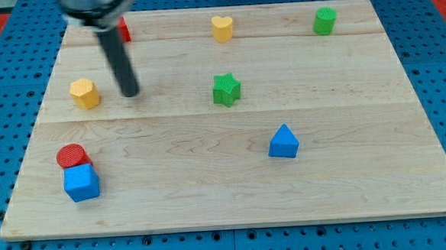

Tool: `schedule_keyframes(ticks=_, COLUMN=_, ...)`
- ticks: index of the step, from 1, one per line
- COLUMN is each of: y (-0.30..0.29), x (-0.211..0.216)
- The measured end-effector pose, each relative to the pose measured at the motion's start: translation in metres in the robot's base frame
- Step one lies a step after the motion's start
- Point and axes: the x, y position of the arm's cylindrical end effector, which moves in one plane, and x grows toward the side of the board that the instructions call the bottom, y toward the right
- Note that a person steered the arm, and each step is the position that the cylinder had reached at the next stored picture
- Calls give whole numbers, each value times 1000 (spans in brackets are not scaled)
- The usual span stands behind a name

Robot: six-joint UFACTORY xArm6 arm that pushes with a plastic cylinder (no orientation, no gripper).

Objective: Push the blue cube toward the green star

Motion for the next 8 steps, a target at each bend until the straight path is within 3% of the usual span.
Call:
schedule_keyframes(ticks=1, y=7, x=13)
schedule_keyframes(ticks=3, y=14, x=89)
schedule_keyframes(ticks=4, y=95, x=122)
schedule_keyframes(ticks=5, y=109, x=139)
schedule_keyframes(ticks=6, y=48, x=207)
schedule_keyframes(ticks=7, y=-84, x=227)
schedule_keyframes(ticks=8, y=-121, x=188)
